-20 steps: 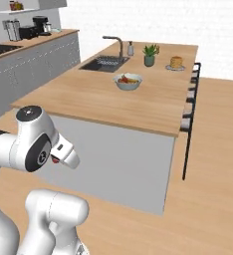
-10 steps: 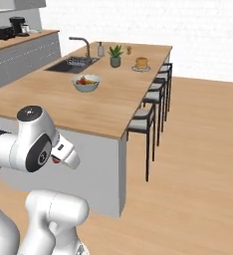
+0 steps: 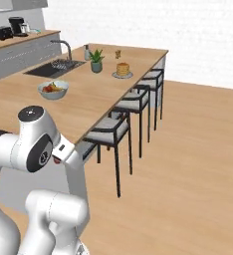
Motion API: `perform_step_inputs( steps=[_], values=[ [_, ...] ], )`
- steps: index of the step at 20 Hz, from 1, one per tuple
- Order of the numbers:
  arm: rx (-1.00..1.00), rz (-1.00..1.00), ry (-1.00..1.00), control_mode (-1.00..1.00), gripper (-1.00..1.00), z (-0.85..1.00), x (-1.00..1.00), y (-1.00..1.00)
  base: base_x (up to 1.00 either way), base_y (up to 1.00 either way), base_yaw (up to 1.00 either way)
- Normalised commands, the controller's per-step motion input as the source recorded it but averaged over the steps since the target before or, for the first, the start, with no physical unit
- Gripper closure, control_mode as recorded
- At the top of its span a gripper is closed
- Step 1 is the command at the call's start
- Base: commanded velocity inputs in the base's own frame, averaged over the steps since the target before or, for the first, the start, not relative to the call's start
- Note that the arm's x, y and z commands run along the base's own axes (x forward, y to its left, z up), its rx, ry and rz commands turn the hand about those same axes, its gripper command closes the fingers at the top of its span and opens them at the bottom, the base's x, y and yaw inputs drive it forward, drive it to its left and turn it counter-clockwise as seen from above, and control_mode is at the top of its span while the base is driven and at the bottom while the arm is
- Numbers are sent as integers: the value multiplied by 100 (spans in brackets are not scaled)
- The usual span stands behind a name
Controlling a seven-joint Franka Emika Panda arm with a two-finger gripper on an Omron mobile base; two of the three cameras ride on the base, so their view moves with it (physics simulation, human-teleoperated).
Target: Take the strawberry from the fridge and place it on top of the pancake, located on the dining counter.
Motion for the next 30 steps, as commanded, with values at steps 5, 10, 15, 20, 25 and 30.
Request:
perform_step_inputs(
  steps=[5, 10, 15, 20, 25, 30],
  values=[
    [0, 0, 0, 100, 100, 0, 0, 0, 81, -100, 41],
    [0, 0, 0, 100, 100, 0, 0, 0, 72, -100, 46],
    [0, 0, 0, 100, 100, 0, 0, 0, 22, -100, 55],
    [0, 0, 0, 100, 100, 0, 0, 0, 0, -100, 58],
    [0, 0, 0, 100, 100, 0, 0, 0, 0, -100, 58],
    [0, 0, 0, 100, 100, 0, 0, 0, 0, -100, 55]
  ],
)
